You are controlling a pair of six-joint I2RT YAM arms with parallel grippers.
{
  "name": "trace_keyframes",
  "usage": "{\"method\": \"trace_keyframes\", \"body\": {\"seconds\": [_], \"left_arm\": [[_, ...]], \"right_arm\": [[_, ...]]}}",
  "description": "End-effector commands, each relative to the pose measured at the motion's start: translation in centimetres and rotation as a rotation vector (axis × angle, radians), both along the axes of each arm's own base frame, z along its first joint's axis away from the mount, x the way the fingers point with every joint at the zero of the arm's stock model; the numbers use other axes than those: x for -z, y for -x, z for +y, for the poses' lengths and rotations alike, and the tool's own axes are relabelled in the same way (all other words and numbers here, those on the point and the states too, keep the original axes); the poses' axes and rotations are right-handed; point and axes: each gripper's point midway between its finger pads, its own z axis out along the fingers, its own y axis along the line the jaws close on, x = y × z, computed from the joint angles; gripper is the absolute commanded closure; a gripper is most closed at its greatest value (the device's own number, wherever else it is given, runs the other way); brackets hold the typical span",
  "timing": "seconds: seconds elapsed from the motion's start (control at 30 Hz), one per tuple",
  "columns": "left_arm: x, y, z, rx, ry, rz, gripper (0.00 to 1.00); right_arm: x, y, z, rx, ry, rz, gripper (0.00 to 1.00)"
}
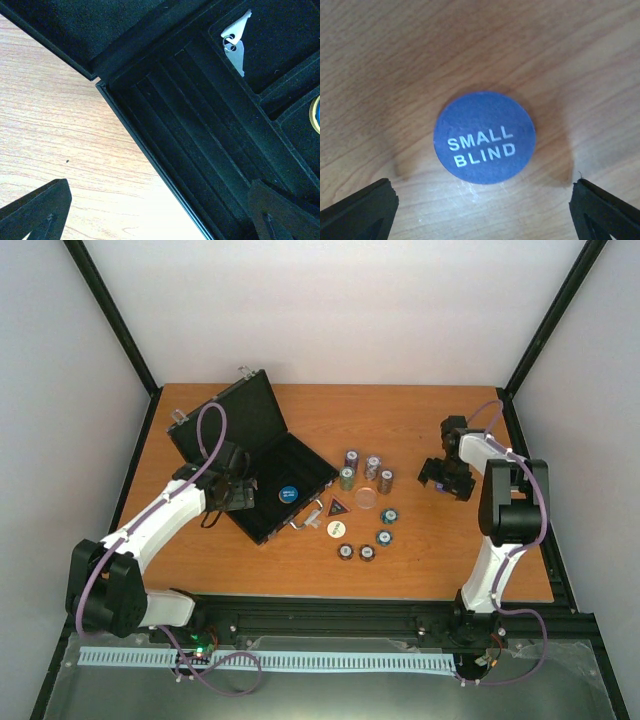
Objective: Pack up texas hold em set
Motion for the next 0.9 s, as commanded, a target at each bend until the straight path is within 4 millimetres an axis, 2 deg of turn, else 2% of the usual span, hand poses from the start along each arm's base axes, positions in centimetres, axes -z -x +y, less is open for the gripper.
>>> {"method": "trace_keyframes", "body": {"seconds": [0.0,0.2,0.4,0.77,0.87], "left_arm": [[-1.7,-1.3,-0.1,0.012,-0.003,-0.048,0.0],[-1.5,-1.2,0.0,0.008,-0.008,-0.041,0.0],[-1.2,-1.3,0.0,0.003,-0.011,-0.034,0.0],[-1.0,-1.6,-0.1,0.002,-0.018,-0.023,0.0],[-1.0,-1.8,-0.2,0.005,-0.018,-0.022,0.0]], "right_arm": [[0.2,-1.7,-0.4,-0.033,0.017,-0.023,0.07],[1.1,-2.1,-1.6,-0.024,0.026,-0.008,0.12],[2.2,-2.2,-1.7,-0.031,0.008,0.01,0.17],[3.7,-0.9,-0.2,-0.024,-0.075,0.035,0.46],[3.8,-0.8,-0.1,-0.021,-0.08,0.037,0.49]]}}
